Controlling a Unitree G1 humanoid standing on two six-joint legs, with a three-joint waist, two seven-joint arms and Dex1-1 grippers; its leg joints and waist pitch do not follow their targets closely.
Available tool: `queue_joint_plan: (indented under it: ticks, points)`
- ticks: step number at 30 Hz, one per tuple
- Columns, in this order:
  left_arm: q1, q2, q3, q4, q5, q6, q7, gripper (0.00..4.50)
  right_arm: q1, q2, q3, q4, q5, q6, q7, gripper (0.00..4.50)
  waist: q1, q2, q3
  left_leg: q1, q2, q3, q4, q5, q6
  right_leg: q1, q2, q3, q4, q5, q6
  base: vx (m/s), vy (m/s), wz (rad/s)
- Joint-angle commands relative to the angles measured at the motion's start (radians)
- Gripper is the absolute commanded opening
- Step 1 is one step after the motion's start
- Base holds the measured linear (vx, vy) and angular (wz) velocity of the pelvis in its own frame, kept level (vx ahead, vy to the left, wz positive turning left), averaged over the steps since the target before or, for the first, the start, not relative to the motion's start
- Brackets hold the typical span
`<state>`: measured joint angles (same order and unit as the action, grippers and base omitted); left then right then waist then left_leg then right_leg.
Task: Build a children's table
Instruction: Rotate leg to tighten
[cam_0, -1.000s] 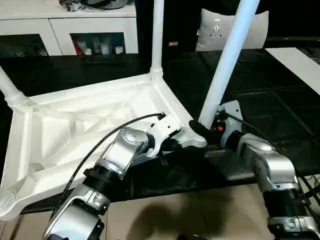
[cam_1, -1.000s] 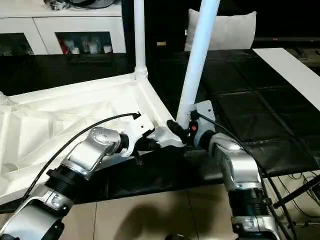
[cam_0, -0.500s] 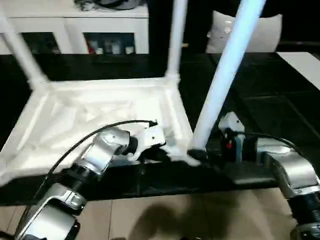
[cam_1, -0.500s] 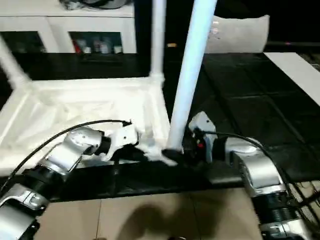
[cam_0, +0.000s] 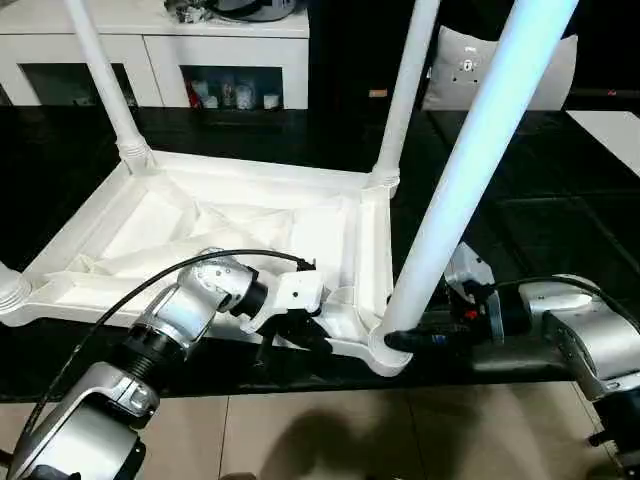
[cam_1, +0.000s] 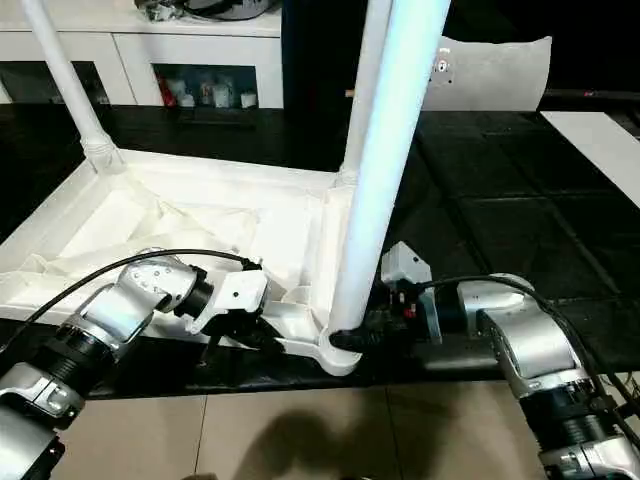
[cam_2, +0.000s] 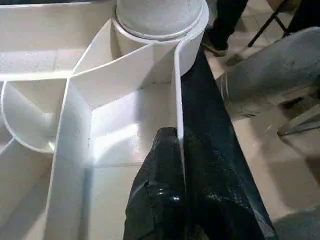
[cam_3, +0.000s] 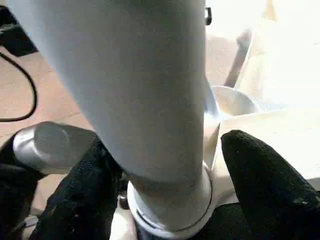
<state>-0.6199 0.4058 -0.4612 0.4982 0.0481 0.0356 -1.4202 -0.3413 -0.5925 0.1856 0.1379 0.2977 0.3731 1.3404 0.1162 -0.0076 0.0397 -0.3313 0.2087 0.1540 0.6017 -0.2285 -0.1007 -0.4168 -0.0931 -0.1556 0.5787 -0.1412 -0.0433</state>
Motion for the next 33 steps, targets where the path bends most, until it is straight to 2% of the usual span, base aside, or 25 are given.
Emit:
queue_joint_plan:
  ticks: [1,10,13,15,16,17,19,20,21,22,23,24,25,27,31,32,33]
  points:
    - [-0.021,0.004,-0.032,0.000,-0.005,-0.030,-0.059,0.00,0.011,-0.018,-0.002,-0.025,0.032,0.027,0.030,2.89,-0.002,-0.002,-0.069,-0.015,0.022,0.009,-0.065,-0.070,0.084,0.080,-0.058,0.062,-0.063,-0.303,-0.112,0.000,0.000,0.00]
    - [-0.007,-0.013,-0.010,-0.005,-0.029,0.003,-0.054,0.00,0.029,-0.009,-0.004,-0.048,0.079,0.076,0.053,2.14,-0.002,-0.009,-0.067,-0.015,0.021,0.010,-0.065,-0.074,0.074,0.078,-0.058,0.060,-0.071,-0.355,-0.086,0.000,0.000,0.00]
    - [-0.003,-0.018,-0.007,-0.012,-0.036,0.016,-0.051,0.00,0.032,0.002,-0.012,-0.060,0.103,0.094,0.046,2.06,-0.001,-0.008,-0.067,-0.015,0.021,0.009,-0.066,-0.067,0.075,0.078,-0.057,0.060,-0.069,-0.350,-0.084,0.000,0.000,0.00]
    - [0.002,-0.028,-0.003,-0.022,-0.030,0.068,-0.014,0.00,0.038,0.031,-0.031,-0.086,0.132,0.128,0.008,2.03,0.000,-0.006,-0.068,-0.015,0.021,0.009,-0.065,-0.067,0.075,0.078,-0.058,0.060,-0.069,-0.350,-0.084,0.000,0.000,0.00]
    - [-0.003,-0.054,0.015,-0.014,-0.005,0.134,0.079,0.00,0.029,0.069,-0.048,-0.088,0.128,0.176,-0.082,2.01,-0.003,-0.008,-0.066,-0.017,0.020,0.009,-0.066,-0.064,0.071,0.078,-0.057,0.060,-0.069,-0.349,-0.082,0.000,0.000,0.00]
    - [-0.004,-0.061,0.019,-0.013,-0.001,0.151,0.099,0.00,0.026,0.077,-0.051,-0.086,0.126,0.190,-0.101,2.00,-0.004,-0.008,-0.065,-0.014,0.021,0.009,-0.067,-0.063,0.064,0.077,-0.055,0.060,-0.070,-0.353,-0.081,0.000,0.000,0.00]
    - [-0.002,-0.095,0.049,-0.024,-0.005,0.227,0.177,0.00,0.012,0.121,-0.051,-0.078,0.074,0.190,-0.216,2.00,-0.011,-0.009,-0.061,-0.011,0.011,0.012,-0.065,-0.091,0.041,0.072,-0.054,0.052,-0.085,-0.443,-0.048,0.000,0.000,0.00]
    - [-0.001,-0.106,0.058,-0.033,-0.009,0.256,0.200,0.00,0.006,0.140,-0.054,-0.074,0.054,0.190,-0.263,2.00,-0.016,-0.012,-0.060,-0.015,0.002,0.012,-0.063,-0.100,0.037,0.078,-0.054,0.044,-0.094,-0.495,-0.015,0.000,0.000,0.00]
    - [0.000,-0.127,0.074,-0.046,-0.015,0.296,0.237,0.00,-0.010,0.176,-0.065,-0.055,0.030,0.201,-0.343,1.99,-0.020,-0.011,-0.061,-0.017,0.002,0.011,-0.064,-0.097,0.034,0.079,-0.054,0.044,-0.095,-0.501,-0.007,0.000,0.000,0.00]
    - [0.001,-0.139,0.083,-0.052,-0.018,0.317,0.258,0.00,-0.021,0.196,-0.074,-0.041,0.019,0.212,-0.387,1.98,-0.030,-0.009,-0.060,-0.019,0.003,0.009,-0.063,-0.101,0.028,0.074,-0.052,0.039,-0.100,-0.507,-0.001,0.000,0.000,0.00]
    - [0.001,-0.150,0.091,-0.058,-0.020,0.335,0.278,0.00,-0.030,0.214,-0.081,-0.028,0.009,0.221,-0.426,1.97,-0.038,-0.009,-0.061,-0.023,0.003,0.006,-0.064,-0.105,0.023,0.080,-0.053,0.036,-0.098,-0.509,0.004,0.000,0.000,0.00]
    - [-0.002,-0.171,0.104,-0.059,-0.021,0.354,0.317,0.00,-0.043,0.237,-0.090,-0.011,-0.005,0.227,-0.476,1.96,-0.048,-0.011,-0.063,-0.022,0.000,0.006,-0.062,-0.114,0.031,0.079,-0.052,0.034,-0.103,-0.506,0.012,0.000,0.000,0.00]
    - [-0.011,-0.214,0.129,-0.052,-0.020,0.384,0.397,0.00,-0.069,0.288,-0.116,0.021,-0.025,0.244,-0.580,1.95,-0.059,-0.010,-0.062,-0.020,-0.001,0.007,-0.060,-0.116,0.036,0.074,-0.051,0.036,-0.103,-0.501,0.005,0.000,0.000,0.00]
    - [-0.020,-0.250,0.152,-0.042,-0.017,0.407,0.467,0.00,-0.084,0.328,-0.137,0.036,-0.038,0.258,-0.656,1.95,-0.070,-0.012,-0.064,-0.025,-0.005,0.007,-0.057,-0.113,0.044,0.077,-0.048,0.032,-0.105,-0.501,0.001,0.000,0.000,0.00]
    - [-0.027,-0.313,0.193,-0.041,-0.009,0.445,0.579,0.00,-0.091,0.378,-0.151,0.052,-0.061,0.204,-0.739,1.95,-0.072,-0.008,-0.070,-0.026,-0.001,0.007,-0.057,-0.070,0.068,0.076,-0.049,0.039,-0.094,-0.427,-0.021,0.000,0.000,0.00]
    - [-0.026,-0.335,0.206,-0.050,-0.009,0.459,0.615,0.00,-0.088,0.396,-0.163,0.052,-0.050,0.195,-0.746,2.63,-0.069,-0.008,-0.071,-0.027,0.003,0.006,-0.059,-0.049,0.084,0.078,-0.050,0.043,-0.086,-0.378,-0.046,0.000,0.000,0.00]
    - [-0.026,-0.340,0.206,-0.055,-0.006,0.462,0.625,0.00,-0.082,0.400,-0.168,0.044,-0.041,0.194,-0.738,2.63,-0.069,-0.009,-0.074,-0.029,0.003,0.006,-0.058,-0.036,0.091,0.081,-0.049,0.046,-0.081,-0.352,-0.054,0.000,0.000,0.00]
